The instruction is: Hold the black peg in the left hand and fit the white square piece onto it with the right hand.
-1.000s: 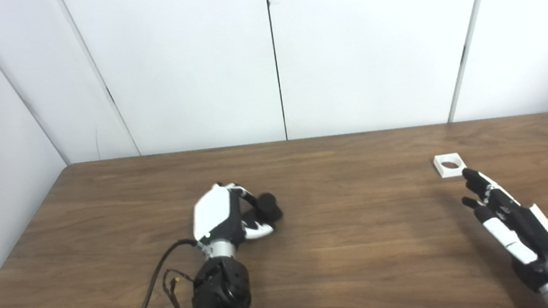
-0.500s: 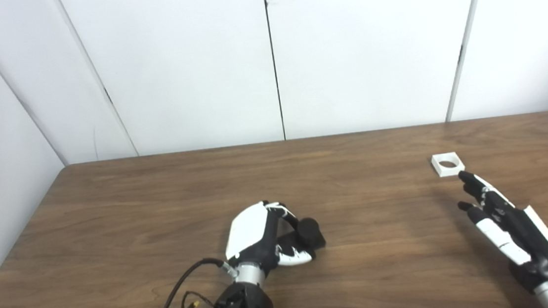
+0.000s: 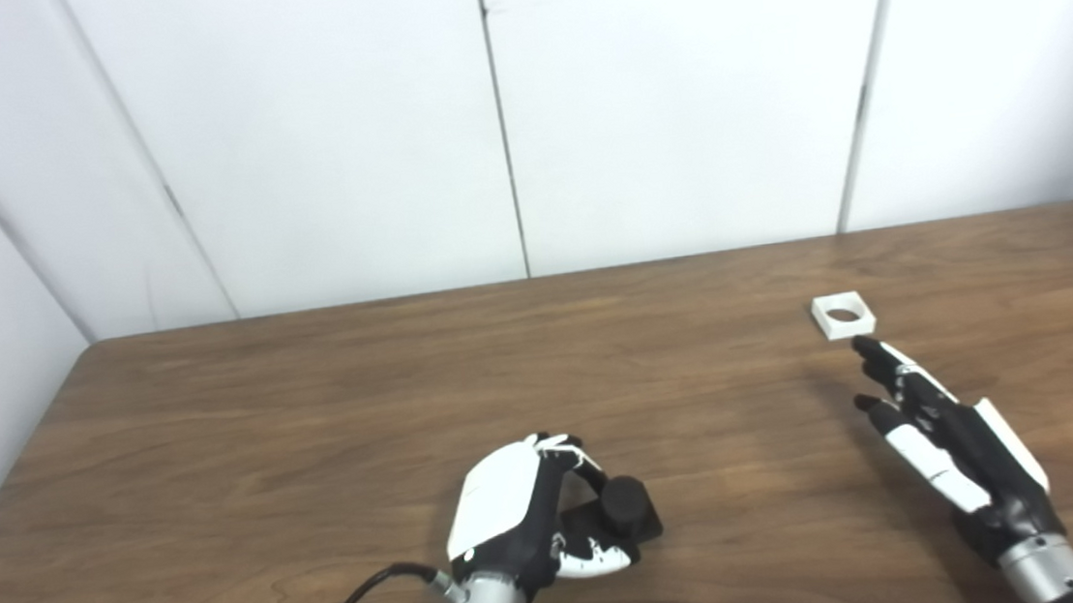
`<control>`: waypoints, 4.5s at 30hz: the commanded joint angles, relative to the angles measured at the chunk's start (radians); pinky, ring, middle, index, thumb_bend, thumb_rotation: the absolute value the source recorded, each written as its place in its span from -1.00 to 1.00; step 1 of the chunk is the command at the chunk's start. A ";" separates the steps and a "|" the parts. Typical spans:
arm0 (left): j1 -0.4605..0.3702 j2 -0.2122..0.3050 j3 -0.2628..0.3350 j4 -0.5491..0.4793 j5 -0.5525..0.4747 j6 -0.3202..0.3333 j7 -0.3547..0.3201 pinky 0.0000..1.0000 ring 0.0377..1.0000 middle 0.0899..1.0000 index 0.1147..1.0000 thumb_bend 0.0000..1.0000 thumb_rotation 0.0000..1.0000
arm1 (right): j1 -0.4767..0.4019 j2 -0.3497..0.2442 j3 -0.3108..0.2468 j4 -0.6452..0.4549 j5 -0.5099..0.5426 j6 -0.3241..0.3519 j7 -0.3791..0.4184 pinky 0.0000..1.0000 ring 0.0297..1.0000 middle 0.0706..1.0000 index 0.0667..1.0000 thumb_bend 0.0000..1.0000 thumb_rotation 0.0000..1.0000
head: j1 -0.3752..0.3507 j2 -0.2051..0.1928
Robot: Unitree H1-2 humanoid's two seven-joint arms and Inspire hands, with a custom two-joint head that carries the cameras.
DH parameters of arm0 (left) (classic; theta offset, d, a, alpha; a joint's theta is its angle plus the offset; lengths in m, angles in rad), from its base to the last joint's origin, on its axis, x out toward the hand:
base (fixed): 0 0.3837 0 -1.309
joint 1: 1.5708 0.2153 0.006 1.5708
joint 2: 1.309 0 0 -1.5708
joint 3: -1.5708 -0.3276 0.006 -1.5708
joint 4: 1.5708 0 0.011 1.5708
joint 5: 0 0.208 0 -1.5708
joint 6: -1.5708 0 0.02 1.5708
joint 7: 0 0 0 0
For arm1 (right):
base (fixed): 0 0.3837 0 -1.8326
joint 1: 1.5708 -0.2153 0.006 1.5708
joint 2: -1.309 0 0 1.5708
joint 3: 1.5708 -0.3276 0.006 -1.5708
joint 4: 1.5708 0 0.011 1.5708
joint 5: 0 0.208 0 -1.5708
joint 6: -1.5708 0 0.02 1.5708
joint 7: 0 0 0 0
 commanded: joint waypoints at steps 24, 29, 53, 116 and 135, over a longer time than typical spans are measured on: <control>0.048 0.025 -0.080 -0.021 0.118 -0.028 -0.032 0.50 0.80 0.67 -0.15 0.01 -0.85 | -0.037 0.001 0.003 -0.089 0.007 0.082 -0.015 0.77 0.92 0.90 0.80 0.41 0.43 | -0.020 0.131; 0.034 0.031 -0.082 -0.001 0.132 -0.022 -0.063 0.52 0.83 0.70 -0.15 0.00 -0.84 | -0.034 -0.001 0.004 -0.093 0.007 0.083 -0.014 0.75 0.91 0.89 0.79 0.39 0.43 | -0.014 0.134; 0.049 0.015 -0.072 0.033 0.076 -0.022 -0.056 0.63 0.86 0.70 -0.16 0.00 -0.84 | -0.042 -0.004 -0.012 -0.125 0.012 0.103 -0.026 0.73 0.90 0.88 0.78 0.39 0.34 | -0.016 0.130; 0.070 0.015 -0.093 0.049 0.039 -0.020 0.023 0.57 0.87 0.71 -0.15 0.00 -0.84 | -0.642 -0.397 0.204 0.457 -0.490 0.110 -0.004 0.76 0.90 0.81 0.50 0.93 -0.44 | -0.040 0.065; 0.064 0.010 -0.092 0.057 0.043 -0.023 0.036 0.56 0.85 0.70 -0.15 0.00 -0.84 | -0.721 -0.463 0.342 0.442 -0.621 0.154 0.187 0.91 0.97 0.84 0.45 0.88 -0.66 | -0.041 0.070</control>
